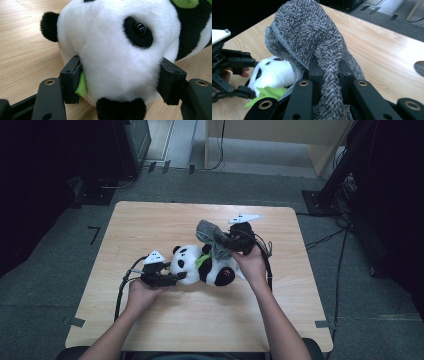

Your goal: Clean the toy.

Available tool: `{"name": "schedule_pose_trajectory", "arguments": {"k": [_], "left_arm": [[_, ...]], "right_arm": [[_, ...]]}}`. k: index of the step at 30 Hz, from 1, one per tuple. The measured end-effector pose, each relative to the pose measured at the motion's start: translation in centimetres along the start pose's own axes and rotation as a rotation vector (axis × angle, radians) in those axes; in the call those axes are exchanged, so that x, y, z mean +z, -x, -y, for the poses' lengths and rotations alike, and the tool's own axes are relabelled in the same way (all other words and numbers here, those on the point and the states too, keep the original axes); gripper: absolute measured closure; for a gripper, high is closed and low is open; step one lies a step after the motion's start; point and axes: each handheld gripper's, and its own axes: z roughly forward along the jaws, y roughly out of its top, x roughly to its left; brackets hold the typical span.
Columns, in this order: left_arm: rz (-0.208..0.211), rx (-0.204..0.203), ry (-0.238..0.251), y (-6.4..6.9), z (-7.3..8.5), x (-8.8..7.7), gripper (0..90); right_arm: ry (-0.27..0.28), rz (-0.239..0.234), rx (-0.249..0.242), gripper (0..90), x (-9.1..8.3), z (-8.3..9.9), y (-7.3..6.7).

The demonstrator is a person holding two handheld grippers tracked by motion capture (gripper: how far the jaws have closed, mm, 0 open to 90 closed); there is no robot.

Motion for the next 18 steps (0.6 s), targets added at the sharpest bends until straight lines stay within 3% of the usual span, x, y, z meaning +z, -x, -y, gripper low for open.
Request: {"name": "schedule_pose_trajectory", "arguments": {"k": [5, 12, 18], "left_arm": [[-0.001, 0.0, -0.014, 0.0, -0.2, 0.0, 33.0], [0.005, -0.028, -0.03, -0.2, -0.5, 0.1, 33.5], [0.009, -0.016, -0.044, -0.1, -0.6, 0.1, 34.4]], "right_arm": [[-0.006, 0.008, 0.012, 78.9, -0.7, 0.8, 0.6], [-0.093, -0.016, -0.011, 79.0, 0.9, 3.2, -0.2], [-0.084, -0.027, 0.012, 79.2, 0.6, 4.5, 0.4]]}}
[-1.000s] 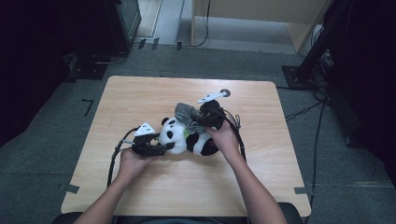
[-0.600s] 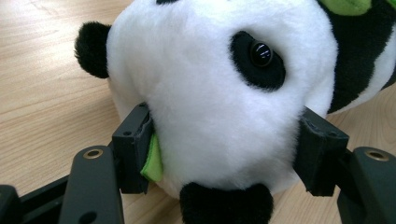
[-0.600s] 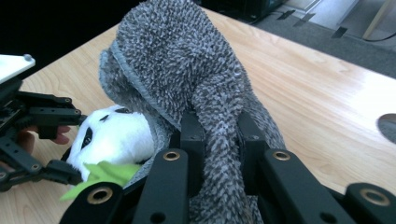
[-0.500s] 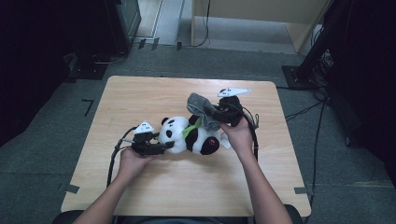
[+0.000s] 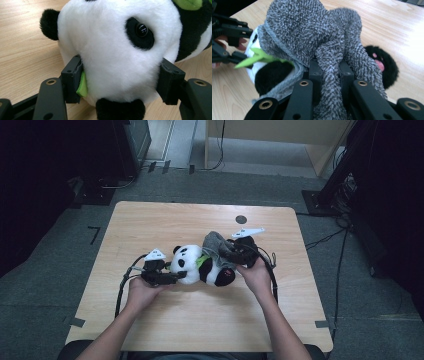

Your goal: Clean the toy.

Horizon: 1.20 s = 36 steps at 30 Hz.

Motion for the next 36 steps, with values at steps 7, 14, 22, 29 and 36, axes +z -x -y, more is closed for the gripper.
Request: {"name": "schedule_pose_trajectory", "arguments": {"k": [7, 14, 22, 29, 36], "left_arm": [[0.009, 0.002, 0.002, -0.1, 0.0, 0.1, 34.3], [0.012, -0.001, 0.005, -0.2, 0.0, 0.1, 34.2], [0.029, 0.0, 0.02, -0.3, 0.0, 0.1, 33.1], [0.028, -0.001, 0.02, -0.4, 0.0, 0.1, 33.2], [0.026, -0.002, 0.019, -0.4, 0.0, 0.0, 33.1]], "right_arm": [[0.007, 0.008, -0.003, 79.3, -1.1, 2.3, 0.9], [0.006, -0.001, 0.034, 79.4, -1.4, 3.6, 1.7], [-0.062, 0.024, 0.085, 79.4, -1.4, 5.4, 3.5], [-0.076, 0.022, 0.099, 79.3, -0.9, 5.9, 4.7], [-0.141, 0.066, 0.145, 79.2, -0.5, 6.8, 6.2]]}}
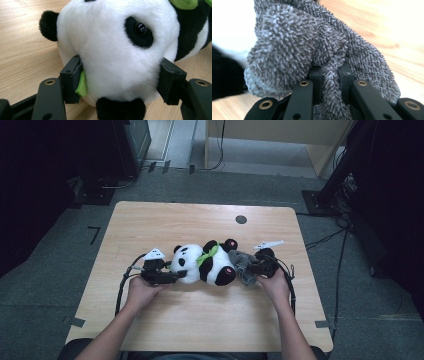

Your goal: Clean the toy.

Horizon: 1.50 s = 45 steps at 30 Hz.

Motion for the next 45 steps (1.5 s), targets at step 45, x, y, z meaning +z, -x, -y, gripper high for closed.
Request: {"name": "schedule_pose_trajectory", "arguments": {"k": [45], "left_arm": [[-0.021, 0.008, -0.011, 0.3, 0.0, 0.0, 33.4]], "right_arm": [[0.143, -0.166, -0.089, 77.6, -1.0, -3.4, -5.0]]}}
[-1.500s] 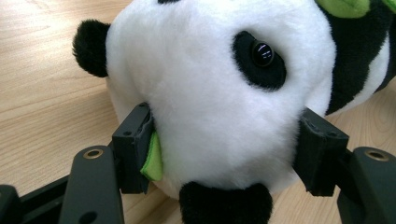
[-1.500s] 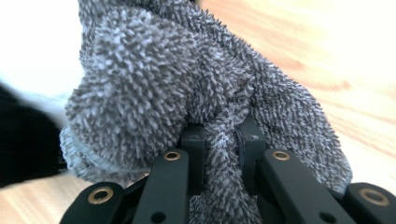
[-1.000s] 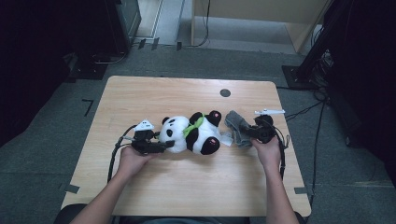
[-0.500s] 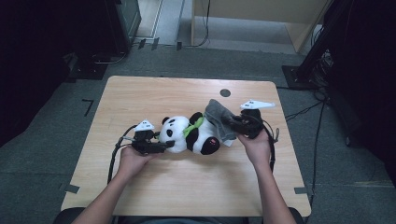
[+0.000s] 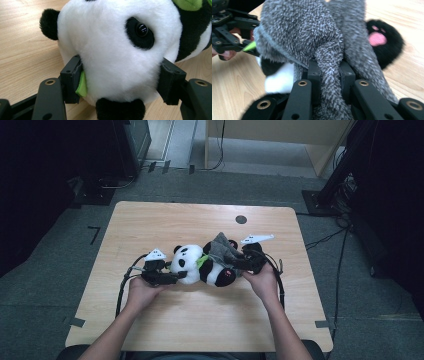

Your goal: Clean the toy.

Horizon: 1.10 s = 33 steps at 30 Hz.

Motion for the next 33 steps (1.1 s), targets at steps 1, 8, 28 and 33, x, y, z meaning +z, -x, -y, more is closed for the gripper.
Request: {"name": "schedule_pose_trajectory", "arguments": {"k": [1, 8, 28, 33], "left_arm": [[0.003, -0.008, 0.002, -0.1, 0.0, 0.0, 33.4], [0.01, -0.022, 0.005, -0.2, -0.1, 0.1, 33.4], [0.023, -0.008, 0.004, -0.6, -0.6, 0.3, 32.5], [0.021, -0.004, 0.003, -0.6, -0.6, 0.3, 32.5]], "right_arm": [[0.0, 0.001, 0.014, 77.7, -0.1, 0.2, 0.3], [-0.032, 0.038, 0.048, 78.1, -0.5, 1.4, 1.7], [-0.049, 0.136, 0.199, 79.0, -3.9, 3.7, 4.6], [0.034, 0.133, 0.141, 79.0, -6.5, 2.2, 2.9]]}}
